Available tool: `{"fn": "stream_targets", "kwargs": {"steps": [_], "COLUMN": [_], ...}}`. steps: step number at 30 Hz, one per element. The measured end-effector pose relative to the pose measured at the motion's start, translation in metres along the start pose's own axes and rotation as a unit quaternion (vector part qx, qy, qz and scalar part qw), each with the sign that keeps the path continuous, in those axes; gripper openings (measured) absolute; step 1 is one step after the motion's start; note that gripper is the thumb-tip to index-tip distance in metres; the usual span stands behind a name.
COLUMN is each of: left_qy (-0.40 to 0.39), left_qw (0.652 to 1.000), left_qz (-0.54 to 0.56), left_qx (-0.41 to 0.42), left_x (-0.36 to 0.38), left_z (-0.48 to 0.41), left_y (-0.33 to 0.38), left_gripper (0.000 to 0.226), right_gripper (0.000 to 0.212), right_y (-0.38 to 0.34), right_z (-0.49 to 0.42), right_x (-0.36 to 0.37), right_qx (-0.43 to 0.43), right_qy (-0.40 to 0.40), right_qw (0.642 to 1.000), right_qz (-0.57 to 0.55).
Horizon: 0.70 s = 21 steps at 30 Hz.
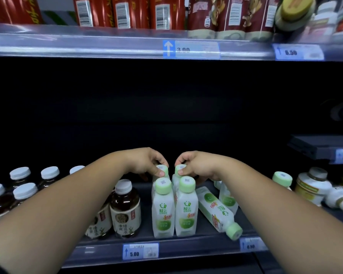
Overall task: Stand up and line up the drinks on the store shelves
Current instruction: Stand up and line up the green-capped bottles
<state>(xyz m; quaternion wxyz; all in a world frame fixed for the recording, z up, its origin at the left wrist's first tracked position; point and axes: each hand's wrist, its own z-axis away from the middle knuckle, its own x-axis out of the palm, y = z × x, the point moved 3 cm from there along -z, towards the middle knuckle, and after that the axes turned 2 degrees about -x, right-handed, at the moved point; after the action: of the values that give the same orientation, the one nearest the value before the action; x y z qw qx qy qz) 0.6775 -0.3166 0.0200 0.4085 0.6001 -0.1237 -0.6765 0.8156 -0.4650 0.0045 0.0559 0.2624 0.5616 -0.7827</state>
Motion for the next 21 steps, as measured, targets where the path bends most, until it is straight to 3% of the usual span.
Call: {"fn": "stream_targets", "kwargs": {"steps": [5,9,13,16,21], "left_qy": [0.067,0.167,0.147,0.136,0.088], "left_qw": [0.998,0.983,0.981,0.976,0.965], "left_qz": [0.013,0.011,-0.049,-0.102,-0.181], "left_qx": [-0.001,0.077,0.115,0.139,0.169], "left_x": [0.003,0.005,0.033,0.059,0.125], "left_z": [0.012,0.023,0.031,0.031,0.014], "left_y": [0.008,0.033,0.082,0.117,0.142], "left_gripper": [0.029,0.020,0.027,0.036,0.040], "right_gripper": [0.045,0.034,0.025,0.024,0.046], "right_y": [-0.009,-0.012,-0.002,0.014,0.052], "right_z": [0.019,0.050,0.087,0.099,0.097], "right_x": [-0.005,-0.033,-0.066,-0.092,-0.109], "right_qx": [-0.030,-0.106,-0.162,-0.159,-0.103], "right_qy": [0.029,0.096,0.124,0.143,0.110], "right_qw": [0.998,0.989,0.976,0.966,0.943], "right_qz": [0.046,0.028,0.072,0.148,0.296]}}
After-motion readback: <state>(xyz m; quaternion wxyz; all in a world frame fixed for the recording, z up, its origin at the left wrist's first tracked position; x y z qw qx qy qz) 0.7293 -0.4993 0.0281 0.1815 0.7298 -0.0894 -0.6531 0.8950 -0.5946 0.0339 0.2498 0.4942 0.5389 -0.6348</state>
